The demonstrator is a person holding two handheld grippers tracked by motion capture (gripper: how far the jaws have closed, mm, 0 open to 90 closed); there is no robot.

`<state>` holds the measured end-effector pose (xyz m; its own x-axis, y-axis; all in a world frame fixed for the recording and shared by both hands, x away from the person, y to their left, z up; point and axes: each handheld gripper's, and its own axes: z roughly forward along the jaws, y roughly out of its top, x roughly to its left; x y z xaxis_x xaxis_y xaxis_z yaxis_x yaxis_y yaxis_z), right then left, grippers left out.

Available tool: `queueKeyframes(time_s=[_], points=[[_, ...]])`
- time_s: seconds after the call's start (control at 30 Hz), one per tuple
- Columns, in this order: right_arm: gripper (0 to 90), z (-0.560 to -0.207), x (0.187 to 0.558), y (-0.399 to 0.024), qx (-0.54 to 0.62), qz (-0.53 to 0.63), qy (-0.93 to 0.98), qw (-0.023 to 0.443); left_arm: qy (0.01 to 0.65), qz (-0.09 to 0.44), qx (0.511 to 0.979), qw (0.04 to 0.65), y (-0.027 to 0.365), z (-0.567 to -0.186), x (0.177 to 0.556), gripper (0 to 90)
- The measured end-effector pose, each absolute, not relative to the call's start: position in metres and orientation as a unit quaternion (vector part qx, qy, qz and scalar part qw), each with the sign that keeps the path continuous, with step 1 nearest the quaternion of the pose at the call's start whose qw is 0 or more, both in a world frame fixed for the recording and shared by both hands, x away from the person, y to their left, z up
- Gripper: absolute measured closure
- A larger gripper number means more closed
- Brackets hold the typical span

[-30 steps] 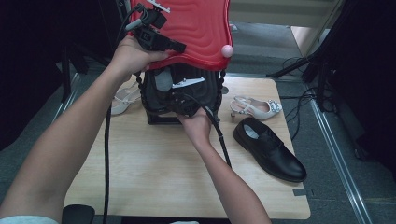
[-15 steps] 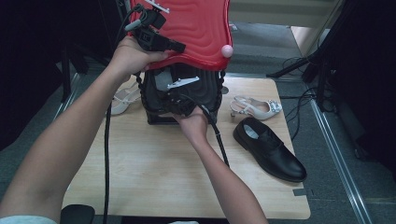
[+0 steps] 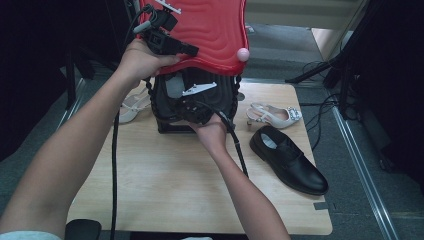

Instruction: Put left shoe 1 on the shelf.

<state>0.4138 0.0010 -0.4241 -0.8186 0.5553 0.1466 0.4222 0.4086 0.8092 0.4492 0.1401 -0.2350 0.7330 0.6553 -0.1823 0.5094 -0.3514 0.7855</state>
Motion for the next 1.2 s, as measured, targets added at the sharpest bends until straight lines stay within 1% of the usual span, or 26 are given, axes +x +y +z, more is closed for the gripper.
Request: queueKeyframes(time_s=[0.07, 0.1, 0.2, 0.27, 0.3, 0.33, 0.37, 0.4, 0.43, 0.47, 0.5, 0.57, 0.67, 0.77, 0.83, 0.9, 0.97, 1.07, 1.13, 1.2], points=[[90.0, -0.424, 0.41, -0.004, 0.294, 0.464, 0.833, 0.059, 0.357, 0.08, 0.818, 0.444, 0.14, -0.234, 0.449, 85.7], [88.4, -0.423, 0.408, -0.006, 0.293, 0.463, 0.834, 0.056, 0.356, 0.086, 0.82, 0.44, 0.14, -0.232, 0.448, 84.1], [87.3, -0.421, 0.396, -0.015, 0.28, 0.463, 0.838, 0.076, 0.344, 0.089, 0.824, 0.442, 0.142, -0.225, 0.44, 84.8], [87.3, -0.42, 0.391, -0.022, 0.281, 0.466, 0.837, 0.062, 0.339, 0.093, 0.826, 0.44, 0.144, -0.221, 0.434, 84.5], [87.3, -0.42, 0.391, -0.022, 0.281, 0.466, 0.837, 0.062, 0.339, 0.093, 0.826, 0.44, 0.144, -0.221, 0.434, 83.8], [85.9, -0.421, 0.386, -0.03, 0.284, 0.478, 0.83, 0.041, 0.335, 0.086, 0.829, 0.44, 0.146, -0.221, 0.427, 83.0], [85.9, -0.421, 0.386, -0.03, 0.284, 0.478, 0.83, 0.041, 0.335, 0.086, 0.829, 0.44, 0.146, -0.221, 0.427, 81.8], [81.2, -0.424, 0.381, -0.039, 0.291, 0.487, 0.823, 0.01, 0.334, 0.081, 0.83, 0.44, 0.147, -0.221, 0.421, 80.2], [80.3, -0.425, 0.379, -0.042, 0.295, 0.492, 0.819, 0.0, 0.33, 0.081, 0.83, 0.441, 0.148, -0.222, 0.418, 78.4], [80.3, -0.425, 0.379, -0.042, 0.295, 0.492, 0.819, 0.0, 0.327, 0.076, 0.829, 0.447, 0.15, -0.223, 0.413, 78.4], [76.7, -0.427, 0.375, -0.046, 0.296, 0.497, 0.816, -0.009, 0.324, 0.07, 0.83, 0.45, 0.151, -0.225, 0.408, 76.8], [67.3, -0.429, 0.368, -0.051, 0.303, 0.496, 0.814, -0.005, 0.316, 0.065, 0.831, 0.454, 0.154, -0.231, 0.395, 72.9], [61.1, -0.431, 0.358, -0.057, 0.308, 0.484, 0.819, -0.004, 0.316, 0.055, 0.829, 0.457, 0.162, -0.24, 0.382, 67.1], [61.2, -0.433, 0.35, -0.063, 0.302, 0.473, 0.827, -0.002, 0.316, 0.054, 0.827, 0.461, 0.167, -0.247, 0.374, 62.5], [59.7, -0.434, 0.344, -0.068, 0.304, 0.47, 0.829, 0.014, 0.319, 0.056, 0.825, 0.463, 0.168, -0.25, 0.371, 56.5], [57.8, -0.435, 0.338, -0.073, 0.304, 0.471, 0.827, 0.032, 0.325, 0.062, 0.821, 0.465, 0.172, -0.257, 0.364, 56.3], [58.2, -0.435, 0.336, -0.076, 0.306, 0.47, 0.827, 0.031, 0.324, 0.06, 0.821, 0.467, 0.173, -0.261, 0.362, 54.6], [59.8, -0.435, 0.332, -0.093, 0.321, 0.476, 0.818, 0.006, 0.322, 0.058, 0.82, 0.471, 0.178, -0.272, 0.357, 54.3], [59.9, -0.435, 0.329, -0.099, 0.324, 0.477, 0.817, 0.013, 0.319, 0.057, 0.824, 0.465, 0.181, -0.281, 0.353, 55.5], [60.7, -0.434, 0.327, -0.107, 0.331, 0.48, 0.812, 0.016, 0.315, 0.043, 0.829, 0.46, 0.182, -0.29, 0.351, 56.1]])
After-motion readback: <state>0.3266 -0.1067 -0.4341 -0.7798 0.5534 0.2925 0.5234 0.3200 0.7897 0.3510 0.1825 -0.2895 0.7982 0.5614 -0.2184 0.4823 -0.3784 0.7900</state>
